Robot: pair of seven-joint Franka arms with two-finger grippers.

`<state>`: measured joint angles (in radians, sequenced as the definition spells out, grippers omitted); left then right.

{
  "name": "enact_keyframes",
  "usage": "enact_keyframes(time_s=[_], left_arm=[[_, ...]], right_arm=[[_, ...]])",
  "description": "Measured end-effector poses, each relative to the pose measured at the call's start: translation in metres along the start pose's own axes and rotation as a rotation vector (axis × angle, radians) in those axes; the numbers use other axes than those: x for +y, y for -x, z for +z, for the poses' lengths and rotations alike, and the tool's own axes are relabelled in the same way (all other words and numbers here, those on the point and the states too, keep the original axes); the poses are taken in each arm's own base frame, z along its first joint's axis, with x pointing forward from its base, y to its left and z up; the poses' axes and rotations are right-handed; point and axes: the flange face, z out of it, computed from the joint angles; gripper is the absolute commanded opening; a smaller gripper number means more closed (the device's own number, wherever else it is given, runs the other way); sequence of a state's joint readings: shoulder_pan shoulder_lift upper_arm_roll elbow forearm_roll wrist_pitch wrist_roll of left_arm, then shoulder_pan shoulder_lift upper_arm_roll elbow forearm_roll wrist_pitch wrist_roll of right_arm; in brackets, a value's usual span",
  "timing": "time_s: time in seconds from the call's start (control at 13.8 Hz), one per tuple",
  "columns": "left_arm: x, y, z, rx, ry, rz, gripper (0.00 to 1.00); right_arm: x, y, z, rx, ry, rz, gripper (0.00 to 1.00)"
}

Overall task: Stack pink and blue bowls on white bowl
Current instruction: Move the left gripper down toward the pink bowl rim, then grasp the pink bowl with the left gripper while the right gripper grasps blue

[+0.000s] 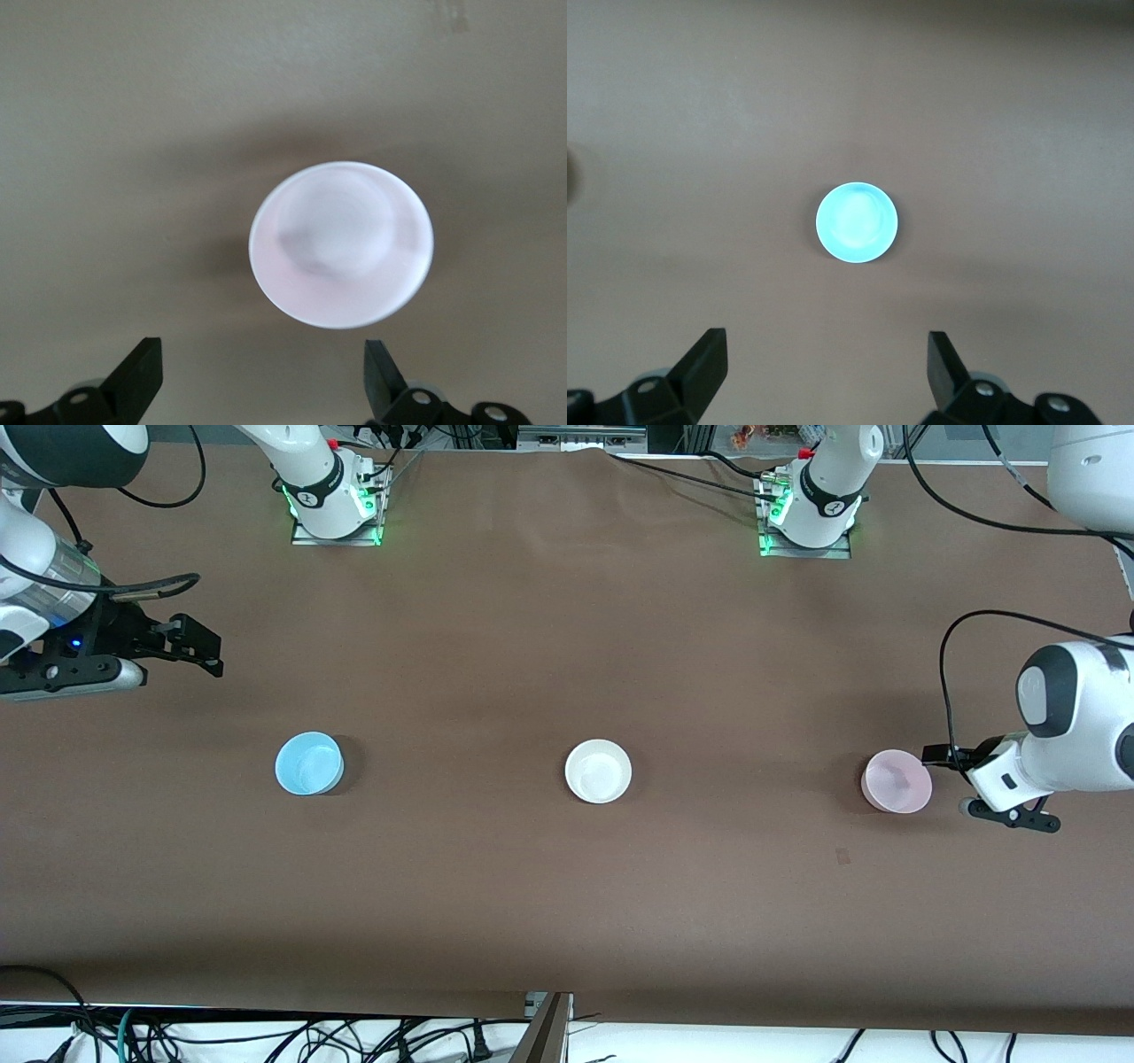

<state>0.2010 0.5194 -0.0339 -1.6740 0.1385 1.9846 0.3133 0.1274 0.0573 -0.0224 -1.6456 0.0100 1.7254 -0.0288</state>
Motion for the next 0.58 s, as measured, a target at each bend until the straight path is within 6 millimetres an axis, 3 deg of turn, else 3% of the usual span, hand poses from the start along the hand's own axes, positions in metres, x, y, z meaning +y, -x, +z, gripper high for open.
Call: enact_keyframes(time_s=[0.22, 0.58], left_arm=[[-0.005, -0.013, 0.006, 0.04, -0.054, 0.063, 1.0], [-0.015, -0.03, 0.061, 0.083, -0.059, 0.145, 1.0]], right_arm=[[-0.021, -0.01, 0.015, 0.002, -0.001, -0.036, 1.0], [-0.027, -0.013, 0.021, -0.002, -0.001, -0.044, 1.0]])
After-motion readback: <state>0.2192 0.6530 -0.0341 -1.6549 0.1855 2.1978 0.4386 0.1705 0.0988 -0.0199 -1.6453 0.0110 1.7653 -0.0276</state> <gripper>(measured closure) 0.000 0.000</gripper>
